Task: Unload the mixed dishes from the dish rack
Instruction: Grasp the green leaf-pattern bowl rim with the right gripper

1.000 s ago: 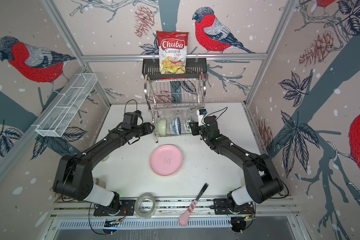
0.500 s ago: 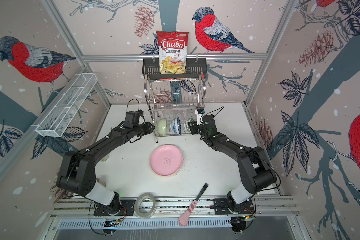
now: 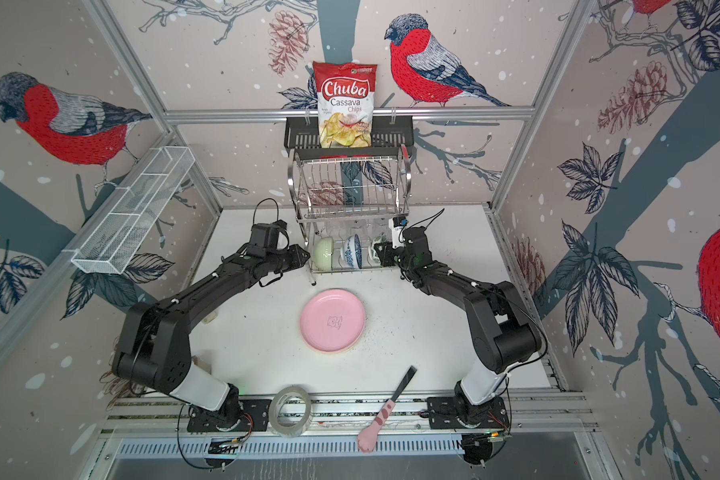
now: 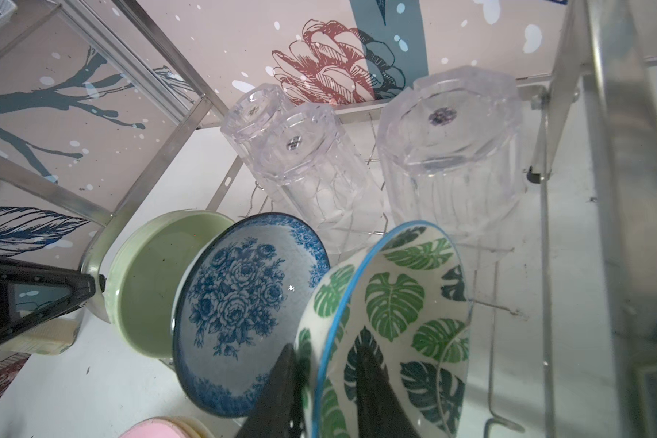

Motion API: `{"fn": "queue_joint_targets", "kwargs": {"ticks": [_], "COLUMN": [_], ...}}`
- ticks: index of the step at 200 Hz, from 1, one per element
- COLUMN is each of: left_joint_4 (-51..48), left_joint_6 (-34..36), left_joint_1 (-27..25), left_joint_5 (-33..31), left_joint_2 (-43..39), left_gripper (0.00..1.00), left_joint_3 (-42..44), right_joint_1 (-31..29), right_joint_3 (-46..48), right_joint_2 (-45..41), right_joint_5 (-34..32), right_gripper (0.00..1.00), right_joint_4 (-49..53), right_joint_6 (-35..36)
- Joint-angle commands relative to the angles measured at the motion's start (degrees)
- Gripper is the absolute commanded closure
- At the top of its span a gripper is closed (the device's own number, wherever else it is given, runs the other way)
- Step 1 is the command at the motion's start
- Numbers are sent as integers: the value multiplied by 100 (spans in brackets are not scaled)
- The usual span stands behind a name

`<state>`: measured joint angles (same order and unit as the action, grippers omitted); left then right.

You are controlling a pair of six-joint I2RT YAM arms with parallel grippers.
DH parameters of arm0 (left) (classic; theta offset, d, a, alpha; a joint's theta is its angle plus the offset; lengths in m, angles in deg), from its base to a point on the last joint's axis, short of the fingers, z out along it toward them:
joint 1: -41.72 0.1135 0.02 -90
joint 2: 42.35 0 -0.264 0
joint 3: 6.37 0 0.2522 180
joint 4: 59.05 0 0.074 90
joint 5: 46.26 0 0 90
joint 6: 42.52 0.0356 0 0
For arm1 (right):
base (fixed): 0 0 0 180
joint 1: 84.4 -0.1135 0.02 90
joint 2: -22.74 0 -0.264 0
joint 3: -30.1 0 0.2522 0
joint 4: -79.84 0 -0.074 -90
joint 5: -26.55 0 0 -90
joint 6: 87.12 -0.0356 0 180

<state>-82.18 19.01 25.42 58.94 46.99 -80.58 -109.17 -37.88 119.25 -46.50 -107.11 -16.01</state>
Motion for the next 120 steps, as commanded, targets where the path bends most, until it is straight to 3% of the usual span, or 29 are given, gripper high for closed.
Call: {"fn": "queue_joint_targets", "kwargs": {"ticks": [1, 120], "left_joint_4": [-223, -334], "left_joint_6": [100, 113], "left_joint_1": [21, 17], "left_joint_5": [-210, -162], "left_joint_2": [-2, 110], "left_gripper": [73, 73], "left_joint_3": [23, -19], "right_joint_1": [27, 502], "right_joint_3": [-28, 223], "right_joint_2": [123, 735], "right_joint_5": [222, 1224], "right_gripper": [75, 87], "right_joint_4": [-175, -956], "right_joint_6": [-191, -1108]}}
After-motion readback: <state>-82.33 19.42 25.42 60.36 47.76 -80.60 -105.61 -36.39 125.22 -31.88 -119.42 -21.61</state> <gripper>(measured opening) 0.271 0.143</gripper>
